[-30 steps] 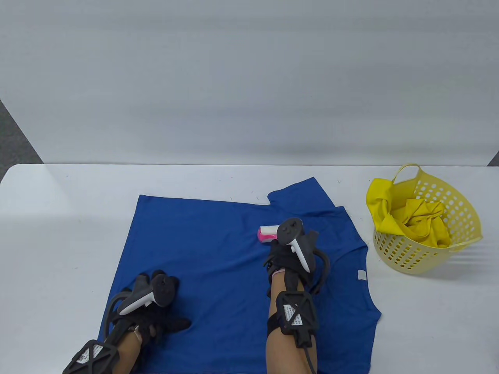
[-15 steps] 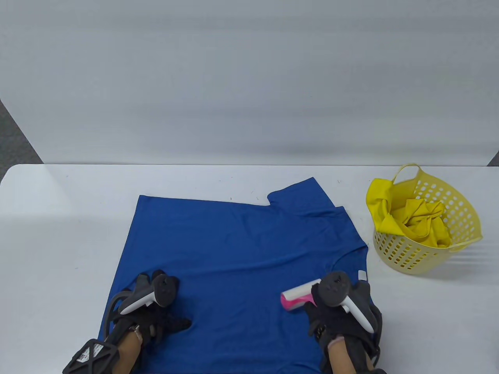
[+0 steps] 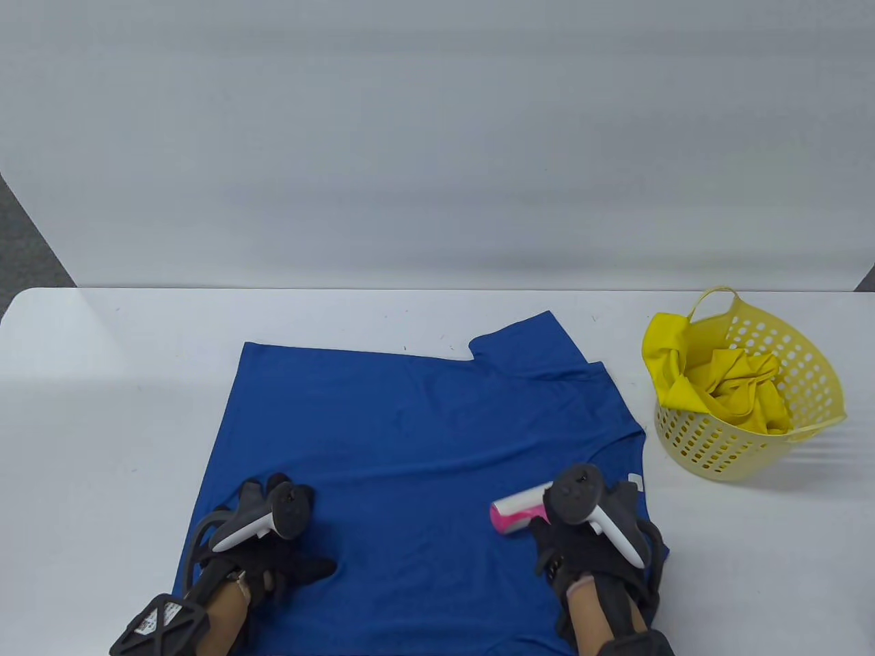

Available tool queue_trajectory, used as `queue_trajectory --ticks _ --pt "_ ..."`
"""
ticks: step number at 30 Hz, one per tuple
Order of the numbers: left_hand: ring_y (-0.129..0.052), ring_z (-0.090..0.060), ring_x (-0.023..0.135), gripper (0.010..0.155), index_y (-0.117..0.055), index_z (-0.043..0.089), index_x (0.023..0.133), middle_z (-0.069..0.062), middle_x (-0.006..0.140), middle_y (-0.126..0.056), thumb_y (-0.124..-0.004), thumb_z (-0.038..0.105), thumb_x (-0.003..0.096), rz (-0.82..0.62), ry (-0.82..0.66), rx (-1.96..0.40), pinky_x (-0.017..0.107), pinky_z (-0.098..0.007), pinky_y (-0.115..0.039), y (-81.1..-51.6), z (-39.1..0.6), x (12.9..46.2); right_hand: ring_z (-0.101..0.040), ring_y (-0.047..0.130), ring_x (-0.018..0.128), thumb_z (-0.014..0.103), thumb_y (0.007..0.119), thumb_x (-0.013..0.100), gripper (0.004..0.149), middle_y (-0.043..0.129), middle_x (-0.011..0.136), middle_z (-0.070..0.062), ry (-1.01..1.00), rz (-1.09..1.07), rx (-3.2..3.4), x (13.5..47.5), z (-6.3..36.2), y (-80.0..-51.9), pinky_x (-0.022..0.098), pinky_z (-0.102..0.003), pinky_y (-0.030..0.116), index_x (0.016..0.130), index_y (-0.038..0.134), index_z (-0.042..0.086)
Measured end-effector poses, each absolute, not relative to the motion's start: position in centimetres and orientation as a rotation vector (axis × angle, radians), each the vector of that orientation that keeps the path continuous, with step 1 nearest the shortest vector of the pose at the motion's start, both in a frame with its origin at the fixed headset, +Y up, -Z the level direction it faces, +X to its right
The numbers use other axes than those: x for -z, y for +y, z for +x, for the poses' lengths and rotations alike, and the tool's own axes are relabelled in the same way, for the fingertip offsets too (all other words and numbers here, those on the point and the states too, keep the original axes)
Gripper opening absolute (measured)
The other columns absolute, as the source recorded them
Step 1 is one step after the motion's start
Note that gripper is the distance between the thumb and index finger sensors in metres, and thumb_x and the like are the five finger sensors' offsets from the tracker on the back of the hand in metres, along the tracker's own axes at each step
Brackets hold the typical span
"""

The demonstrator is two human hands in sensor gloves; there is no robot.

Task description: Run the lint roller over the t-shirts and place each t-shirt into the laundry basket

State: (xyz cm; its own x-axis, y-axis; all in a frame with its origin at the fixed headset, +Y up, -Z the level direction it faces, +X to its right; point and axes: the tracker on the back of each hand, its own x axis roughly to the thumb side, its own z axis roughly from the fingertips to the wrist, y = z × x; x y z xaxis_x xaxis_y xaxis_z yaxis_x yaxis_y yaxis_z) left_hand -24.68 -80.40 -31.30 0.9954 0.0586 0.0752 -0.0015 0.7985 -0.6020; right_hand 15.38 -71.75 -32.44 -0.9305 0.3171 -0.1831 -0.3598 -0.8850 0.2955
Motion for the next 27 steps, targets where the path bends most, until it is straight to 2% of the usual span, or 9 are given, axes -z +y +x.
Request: queue_trajectory --ticks 7,10,13,17,20,24,27 --pt "0.008 -0.058 0.101 0.112 0.008 0.032 0.101 -0.013 0.110 0.016 -0.059 0.083 0.0281 -0.648 -0.092 -0.029 0.067 -0.084 -0.019 -80.4 -24.6 31.3 -0.014 0.100 0.013 0.044 0.065 0.050 0.058 0.091 0.052 -0.012 0.382 -0.356 -2.718 40.6 11.2 -72.2 0.005 -0.034 0.087 0.101 0.045 0.024" --pt "0.008 -0.058 0.101 0.112 0.008 0.032 0.101 -0.013 0.110 0.016 -0.059 0.083 0.0282 -0.649 -0.092 -0.028 0.067 -0.084 -0.019 -80.4 -24.6 31.2 -0.014 0.100 0.014 0.044 0.065 0.050 0.058 0.091 0.052 -0.012 0.391 -0.430 -2.691 42.4 10.3 -72.1 0.005 -0.034 0.087 0.101 0.044 0.024" --pt "0.007 -0.058 0.101 0.112 0.008 0.032 0.102 -0.014 0.110 0.016 -0.059 0.083 0.0283 -0.649 -0.092 -0.028 0.067 -0.084 -0.019 -80.4 -24.6 31.2 -0.014 0.100 0.014 0.044 0.065 0.050 0.058 0.091 0.053 -0.012 0.407 -0.449 -2.676 42.7 10.3 -72.1 0.006 -0.034 0.087 0.101 0.044 0.025" --pt "0.008 -0.058 0.101 0.112 0.008 0.032 0.101 -0.013 0.110 0.016 -0.059 0.083 0.0282 -0.648 -0.093 -0.030 0.067 -0.084 -0.019 -80.4 -24.6 31.2 -0.015 0.100 0.014 0.044 0.065 0.050 0.058 0.091 0.053 -0.013 0.478 -0.372 -2.717 41.2 10.9 -71.5 0.006 -0.035 0.087 0.101 0.043 0.024" --pt "0.008 -0.058 0.101 0.112 0.008 0.032 0.101 -0.013 0.110 0.017 -0.059 0.083 0.0283 -0.650 -0.094 -0.031 0.067 -0.084 -0.019 -80.4 -24.6 31.2 -0.015 0.101 0.013 0.044 0.065 0.050 0.058 0.092 0.052 -0.013 0.580 -0.277 -2.800 38.7 12.0 -70.4 0.006 -0.034 0.087 0.101 0.046 0.023" --pt "0.008 -0.058 0.101 0.112 0.008 0.032 0.101 -0.013 0.110 0.017 -0.059 0.083 0.0283 -0.648 -0.091 -0.030 0.067 -0.084 -0.019 -80.5 -24.6 31.2 -0.015 0.101 0.011 0.044 0.067 0.050 0.058 0.093 0.050 -0.012 0.677 -0.182 -2.804 34.1 14.7 -69.7 0.004 -0.034 0.088 0.101 0.049 0.023" --pt "0.008 -0.057 0.101 0.111 0.008 0.032 0.101 -0.013 0.110 0.017 -0.059 0.083 0.0283 -0.647 -0.091 -0.030 0.067 -0.084 -0.019 -80.5 -24.6 31.2 -0.015 0.102 0.009 0.043 0.069 0.049 0.058 0.095 0.047 -0.013 0.677 -0.160 -2.768 30.9 16.7 -69.5 0.003 -0.034 0.088 0.100 0.053 0.021"
